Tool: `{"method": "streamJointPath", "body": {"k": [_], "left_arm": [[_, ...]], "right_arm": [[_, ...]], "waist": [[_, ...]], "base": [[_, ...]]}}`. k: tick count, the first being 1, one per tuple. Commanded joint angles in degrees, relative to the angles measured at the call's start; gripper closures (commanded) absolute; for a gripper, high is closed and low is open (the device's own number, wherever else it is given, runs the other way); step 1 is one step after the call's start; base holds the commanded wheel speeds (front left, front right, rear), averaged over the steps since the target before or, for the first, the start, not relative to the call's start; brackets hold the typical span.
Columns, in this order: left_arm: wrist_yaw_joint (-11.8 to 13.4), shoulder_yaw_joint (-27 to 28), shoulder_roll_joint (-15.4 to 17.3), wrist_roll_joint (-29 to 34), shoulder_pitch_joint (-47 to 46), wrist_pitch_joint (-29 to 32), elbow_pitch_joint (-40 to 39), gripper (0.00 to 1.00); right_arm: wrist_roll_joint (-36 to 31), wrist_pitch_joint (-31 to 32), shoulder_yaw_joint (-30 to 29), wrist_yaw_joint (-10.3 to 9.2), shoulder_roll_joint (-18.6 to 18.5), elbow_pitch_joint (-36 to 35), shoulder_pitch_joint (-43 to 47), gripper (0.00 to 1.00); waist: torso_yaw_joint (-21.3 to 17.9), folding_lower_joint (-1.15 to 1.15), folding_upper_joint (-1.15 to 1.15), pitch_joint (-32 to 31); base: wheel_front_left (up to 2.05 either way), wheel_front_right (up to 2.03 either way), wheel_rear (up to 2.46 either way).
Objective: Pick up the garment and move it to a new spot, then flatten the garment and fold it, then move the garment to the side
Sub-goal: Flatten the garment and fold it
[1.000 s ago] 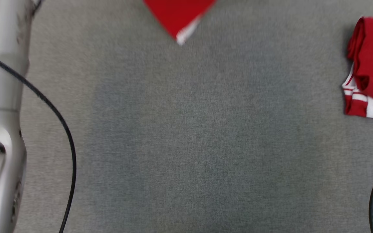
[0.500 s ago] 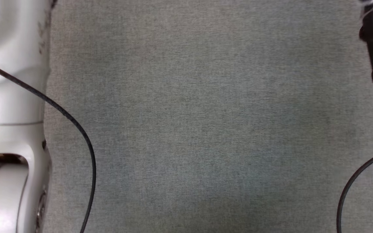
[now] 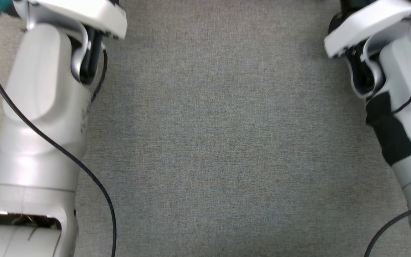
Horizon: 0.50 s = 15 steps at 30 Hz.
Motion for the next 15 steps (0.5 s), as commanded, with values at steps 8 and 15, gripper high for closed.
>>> {"method": "streamJointPath", "body": {"k": [8, 15], "left_arm": [[-0.19, -5.27, 1.71, 0.09, 10.11, -0.05, 0.49, 1.00], [-0.20, -12.12, 4.36, -0.39, 17.50, -0.05, 0.50, 1.00]], "right_arm": [[6.83, -0.21, 9.60, 0.00, -2.81, 0.59, 9.31, 1.00], [14.38, -0.22, 16.03, -0.01, -5.22, 2.62, 14.62, 1.00]], "waist": [[-0.19, 0.00, 0.00, -8.52], [0.20, 0.00, 0.00, -14.25]], "base": [[0.00, 0.00, 0.00], [0.00, 0.00, 0.00]]}}
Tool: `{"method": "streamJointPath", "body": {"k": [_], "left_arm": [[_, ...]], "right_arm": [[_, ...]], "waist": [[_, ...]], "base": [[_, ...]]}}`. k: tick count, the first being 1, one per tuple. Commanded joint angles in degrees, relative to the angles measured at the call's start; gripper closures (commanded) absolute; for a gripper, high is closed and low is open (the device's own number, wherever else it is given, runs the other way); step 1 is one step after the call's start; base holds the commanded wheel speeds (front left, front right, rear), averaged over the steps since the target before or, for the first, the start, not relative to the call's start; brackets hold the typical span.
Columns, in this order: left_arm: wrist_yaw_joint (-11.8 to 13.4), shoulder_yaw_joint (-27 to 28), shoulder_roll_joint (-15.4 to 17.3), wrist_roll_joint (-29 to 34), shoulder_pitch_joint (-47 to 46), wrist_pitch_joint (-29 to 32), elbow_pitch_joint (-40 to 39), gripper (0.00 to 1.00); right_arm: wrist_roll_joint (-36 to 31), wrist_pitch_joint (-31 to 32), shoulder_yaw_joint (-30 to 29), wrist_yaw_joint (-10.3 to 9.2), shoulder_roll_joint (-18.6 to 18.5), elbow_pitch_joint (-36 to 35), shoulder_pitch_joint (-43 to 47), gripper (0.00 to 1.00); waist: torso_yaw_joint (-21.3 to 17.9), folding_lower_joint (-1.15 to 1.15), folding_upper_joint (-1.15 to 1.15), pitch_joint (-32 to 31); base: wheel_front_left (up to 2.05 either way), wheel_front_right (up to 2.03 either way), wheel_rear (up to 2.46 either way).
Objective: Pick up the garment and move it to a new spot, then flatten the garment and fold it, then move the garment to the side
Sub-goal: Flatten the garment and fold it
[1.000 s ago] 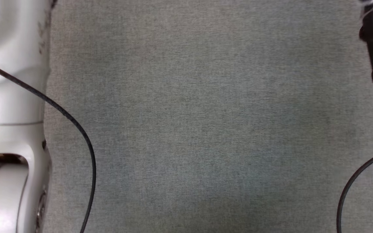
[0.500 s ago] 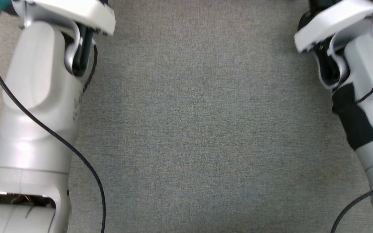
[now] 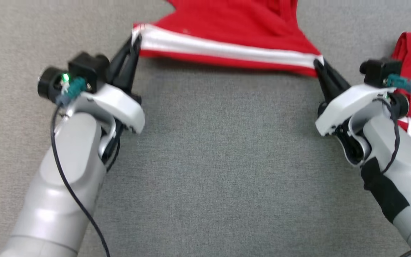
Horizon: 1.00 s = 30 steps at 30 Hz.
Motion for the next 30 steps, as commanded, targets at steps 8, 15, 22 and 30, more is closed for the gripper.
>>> {"method": "streamJointPath", "body": {"k": [8, 15, 22, 30], "left_arm": [[-0.05, -6.47, 3.49, 0.59, 7.07, -0.05, -0.46, 1.00], [-0.06, -12.03, 5.58, -0.16, 11.77, -0.06, 0.57, 1.00], [-0.05, -18.76, 8.60, -2.59, 16.21, -0.05, 1.99, 1.00], [-0.03, -27.01, 10.67, -8.81, 18.55, 0.55, 5.12, 1.00]], "right_arm": [[6.09, 1.42, 7.11, -0.01, -2.88, 2.25, 5.21, 1.00], [8.92, 4.59, 13.45, -0.01, -4.21, 1.99, 9.02, 1.00], [12.59, 9.25, 20.17, -0.01, -6.38, 0.02, 12.85, 1.00], [19.19, 15.83, 27.54, -0.02, -10.89, -7.57, 16.27, 1.00]], "waist": [[0.92, 0.00, 0.00, -7.40], [1.08, 0.00, 0.00, -11.79], [1.02, 0.00, 0.00, -16.16], [1.21, 0.00, 0.00, -19.18]], "base": [[0.00, 0.00, 0.00], [0.00, 0.00, 0.00], [0.00, 0.00, 0.00], [0.00, 0.00, 0.00]]}}
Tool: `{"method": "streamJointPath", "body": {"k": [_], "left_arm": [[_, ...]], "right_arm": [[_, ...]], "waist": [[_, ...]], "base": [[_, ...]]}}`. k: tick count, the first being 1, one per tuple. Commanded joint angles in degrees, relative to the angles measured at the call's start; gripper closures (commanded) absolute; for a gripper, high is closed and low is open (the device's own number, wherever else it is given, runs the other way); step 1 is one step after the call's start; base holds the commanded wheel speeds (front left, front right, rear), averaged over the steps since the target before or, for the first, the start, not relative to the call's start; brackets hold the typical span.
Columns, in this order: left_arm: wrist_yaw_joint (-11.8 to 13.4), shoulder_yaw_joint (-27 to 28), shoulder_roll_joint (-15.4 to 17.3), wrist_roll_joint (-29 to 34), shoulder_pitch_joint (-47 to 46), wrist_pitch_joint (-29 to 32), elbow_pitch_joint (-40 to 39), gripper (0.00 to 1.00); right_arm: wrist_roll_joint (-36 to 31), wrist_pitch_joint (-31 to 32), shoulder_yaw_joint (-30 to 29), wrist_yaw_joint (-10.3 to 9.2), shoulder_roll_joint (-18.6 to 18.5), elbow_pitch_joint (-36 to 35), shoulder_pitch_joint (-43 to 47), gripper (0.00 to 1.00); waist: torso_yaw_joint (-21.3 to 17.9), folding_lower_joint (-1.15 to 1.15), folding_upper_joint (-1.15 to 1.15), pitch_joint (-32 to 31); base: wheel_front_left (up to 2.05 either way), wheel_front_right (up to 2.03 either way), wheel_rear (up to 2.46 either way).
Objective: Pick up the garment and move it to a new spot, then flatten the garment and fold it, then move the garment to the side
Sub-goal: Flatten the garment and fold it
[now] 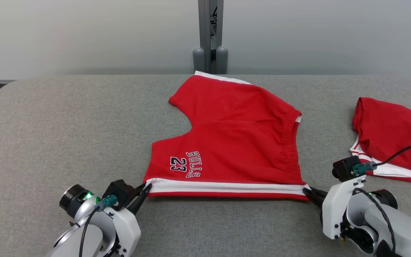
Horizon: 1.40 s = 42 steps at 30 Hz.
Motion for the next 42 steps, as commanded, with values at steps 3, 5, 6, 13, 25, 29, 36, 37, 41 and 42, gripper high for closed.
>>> {"method": "streamJointPath", "body": {"k": [3, 5, 6, 13, 25, 29, 36, 37, 41, 42], "left_arm": [[0.03, -2.65, 1.74, -2.48, 0.28, 1.10, 0.37, 1.00], [0.04, -4.52, 2.36, -4.62, 0.30, 2.03, 0.16, 1.00], [0.04, -5.52, 2.79, -5.53, 0.31, 2.49, -0.13, 1.00], [0.04, -13.37, 7.70, -12.82, 2.31, 5.22, -5.48, 1.00], [0.04, -21.21, 18.55, -21.34, 4.77, 10.16, -18.73, 1.00], [0.04, -22.22, 21.09, -21.36, 3.54, 11.79, -21.21, 1.00], [0.21, -20.58, 23.66, -23.17, 0.23, 11.86, -24.96, 1.00], [0.36, -20.15, 24.04, -23.05, -0.50, 11.72, -25.03, 1.00], [1.60, -18.51, 25.42, -21.44, -4.31, 11.58, -25.44, 1.00], [1.69, -18.23, 25.61, -21.08, -5.40, 11.75, -25.54, 1.00]], "right_arm": [[2.69, 2.25, 1.68, -0.02, -2.34, -2.24, 1.40, 1.00], [4.37, 3.51, 3.01, -0.02, -3.77, -4.10, 1.61, 1.00], [5.05, 4.01, 3.56, -0.02, -4.50, -4.96, 1.84, 1.00], [10.79, 9.14, 6.12, -0.01, -7.45, -10.97, 4.04, 1.00], [22.96, 20.38, 6.67, -0.01, -13.90, -23.85, 9.28, 1.00], [24.28, 21.55, 6.63, -0.01, -14.46, -24.91, 9.89, 1.00], [25.57, 20.20, 4.91, -0.01, -13.95, -26.40, 8.95, 1.00], [25.77, 19.74, 4.38, -0.01, -13.82, -26.59, 8.46, 1.00], [27.23, 18.27, 2.13, -0.01, -12.55, -27.90, 7.07, 1.00], [27.86, 17.84, 1.34, -0.01, -12.12, -28.44, 6.69, 1.00]], "waist": [[0.20, 0.00, 0.00, -0.73], [0.36, 0.00, 0.00, -1.24], [0.46, 0.00, 0.00, -1.52], [0.65, 0.00, 0.00, -3.89], [0.99, 0.00, 0.00, -5.01], [0.78, 0.00, 0.00, -4.87], [-0.60, 0.00, 0.00, -3.62], [-0.98, 0.00, 0.00, -3.21], [-2.86, 0.00, 0.00, -1.45], [-3.38, 0.00, 0.00, -0.95]], "base": [[0.00, 0.00, 0.00], [0.00, 0.00, 0.00], [0.00, 0.00, 0.00], [0.00, 0.00, 0.00], [0.00, 0.00, 0.00], [0.00, 0.00, 0.00], [0.00, 0.00, 0.00], [0.00, 0.00, 0.00], [0.00, 0.00, 0.00], [0.00, 0.00, 0.00]]}}
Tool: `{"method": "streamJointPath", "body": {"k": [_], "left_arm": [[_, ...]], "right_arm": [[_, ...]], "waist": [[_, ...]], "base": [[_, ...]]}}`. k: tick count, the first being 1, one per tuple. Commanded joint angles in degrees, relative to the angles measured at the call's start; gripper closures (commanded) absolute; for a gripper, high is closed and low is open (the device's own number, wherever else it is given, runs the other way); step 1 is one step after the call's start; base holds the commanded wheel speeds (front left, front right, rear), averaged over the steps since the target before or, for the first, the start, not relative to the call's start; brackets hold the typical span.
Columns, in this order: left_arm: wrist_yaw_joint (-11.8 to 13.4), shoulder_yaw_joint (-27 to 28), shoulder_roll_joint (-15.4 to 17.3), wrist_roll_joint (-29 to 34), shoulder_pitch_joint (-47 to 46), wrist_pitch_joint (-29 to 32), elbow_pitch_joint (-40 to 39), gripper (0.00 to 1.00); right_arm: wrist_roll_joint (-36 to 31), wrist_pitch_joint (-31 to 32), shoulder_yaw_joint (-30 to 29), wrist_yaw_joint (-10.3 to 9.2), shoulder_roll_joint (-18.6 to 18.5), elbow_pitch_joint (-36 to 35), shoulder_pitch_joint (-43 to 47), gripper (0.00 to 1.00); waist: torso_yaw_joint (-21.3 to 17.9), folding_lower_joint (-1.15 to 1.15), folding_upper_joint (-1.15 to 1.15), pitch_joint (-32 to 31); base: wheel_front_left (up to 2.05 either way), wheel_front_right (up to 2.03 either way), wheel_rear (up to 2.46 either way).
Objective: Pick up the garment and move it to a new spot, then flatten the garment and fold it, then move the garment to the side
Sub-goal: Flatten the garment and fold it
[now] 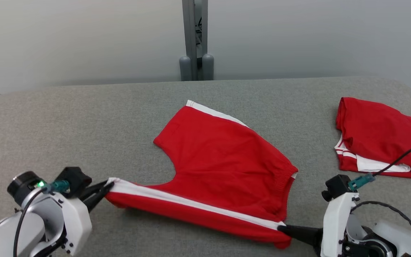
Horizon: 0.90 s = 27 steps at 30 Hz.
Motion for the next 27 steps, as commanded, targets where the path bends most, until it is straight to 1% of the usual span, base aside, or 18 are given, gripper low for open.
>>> {"method": "streamJointPath", "body": {"k": [1, 5, 9, 12, 19, 27], "left_arm": [[0.49, 0.52, 0.47, 0.64, -1.72, 0.28, 0.14, 1.00], [0.55, 1.87, 1.33, 1.28, -6.19, 1.76, -0.05, 1.00], [0.18, 2.89, 2.02, 2.23, -10.75, 3.11, 1.09, 1.00], [-0.10, 3.67, 2.28, 3.03, -14.84, 3.97, 3.14, 1.00], [-0.60, 3.41, 0.60, 4.74, -20.77, 4.45, 8.11, 1.00], [-0.83, 3.58, -2.30, 5.89, -25.06, 1.37, 14.79, 1.00]], "right_arm": [[0.62, -0.49, -0.73, -0.01, 0.09, -0.52, -0.60, 1.00], [0.94, -2.14, -2.49, -0.01, 1.67, -2.43, -2.09, 1.00], [-1.55, -5.61, -3.96, -0.01, 3.19, -2.81, -4.25, 1.00], [-3.29, -8.70, -4.67, -0.01, 5.43, -1.83, -5.93, 1.00], [-5.89, -12.12, -4.80, -0.01, 9.32, -0.68, -9.49, 1.00], [-5.96, -17.46, -6.50, -0.01, 13.22, -0.17, -13.08, 1.00]], "waist": [[-1.44, 0.00, 0.00, 1.43], [-3.53, 0.00, 0.00, 3.51], [-5.88, 0.00, 0.00, 5.60], [-8.30, 0.00, 0.00, 7.83], [-12.06, 0.00, 0.00, 11.02], [-14.89, 0.00, 0.00, 13.06]], "base": [[0.00, 0.00, 0.00], [0.00, 0.00, 0.00], [0.00, 0.00, 0.00], [0.00, 0.00, 0.00], [0.00, 0.00, 0.00], [0.00, 0.00, 0.00]]}}
